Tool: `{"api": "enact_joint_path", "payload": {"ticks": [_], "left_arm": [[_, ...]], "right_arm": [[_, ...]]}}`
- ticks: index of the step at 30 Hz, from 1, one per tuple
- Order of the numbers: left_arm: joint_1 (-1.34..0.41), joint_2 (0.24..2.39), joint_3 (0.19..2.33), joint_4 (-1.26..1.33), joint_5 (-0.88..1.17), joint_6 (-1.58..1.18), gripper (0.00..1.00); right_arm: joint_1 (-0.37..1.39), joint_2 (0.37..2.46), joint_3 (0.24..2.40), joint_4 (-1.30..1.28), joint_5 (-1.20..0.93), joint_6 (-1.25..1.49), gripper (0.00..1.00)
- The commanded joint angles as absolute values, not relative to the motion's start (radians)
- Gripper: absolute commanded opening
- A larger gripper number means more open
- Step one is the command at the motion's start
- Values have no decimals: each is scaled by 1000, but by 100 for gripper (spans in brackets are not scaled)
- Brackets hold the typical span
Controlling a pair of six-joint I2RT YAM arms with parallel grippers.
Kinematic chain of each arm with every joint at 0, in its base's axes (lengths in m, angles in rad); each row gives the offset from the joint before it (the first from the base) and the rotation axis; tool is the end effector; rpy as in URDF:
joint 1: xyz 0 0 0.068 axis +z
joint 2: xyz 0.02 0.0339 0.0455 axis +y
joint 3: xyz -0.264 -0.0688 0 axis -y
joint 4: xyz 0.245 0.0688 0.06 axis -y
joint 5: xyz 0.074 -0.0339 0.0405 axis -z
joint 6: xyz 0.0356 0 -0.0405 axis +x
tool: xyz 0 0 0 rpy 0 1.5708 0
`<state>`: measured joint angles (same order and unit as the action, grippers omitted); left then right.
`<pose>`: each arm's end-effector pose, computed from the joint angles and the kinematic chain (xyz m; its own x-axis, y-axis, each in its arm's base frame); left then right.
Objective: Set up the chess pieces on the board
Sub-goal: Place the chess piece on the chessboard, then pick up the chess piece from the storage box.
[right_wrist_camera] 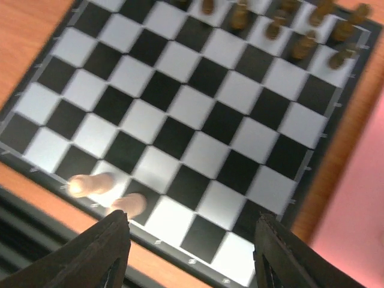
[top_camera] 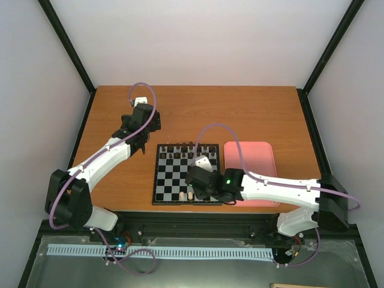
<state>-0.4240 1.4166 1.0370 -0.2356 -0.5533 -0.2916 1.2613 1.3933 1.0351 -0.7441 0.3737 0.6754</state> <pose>0.2943 -0.1123 0.2791 -0.4920 -0.0463 -0.8694 -0.1906 0.9801 0.0557 0.0953 0.2554 0.2481 -0.7351 -0.3878 -0.5561 -0.4830 0.8752 0.0281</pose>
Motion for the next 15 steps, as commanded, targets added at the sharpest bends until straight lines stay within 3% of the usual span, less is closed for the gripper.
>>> {"api": "enact_joint_path", "payload": {"ticks": [1,15], "left_arm": [[-431,1419,1076,-231,-555,-285,100],[-431,1449,1087,-230,-554,-283,100]], "right_arm": [[1180,1327,946,-816,443,741,56],[712,1210,760,-701,372,610,43]]}}
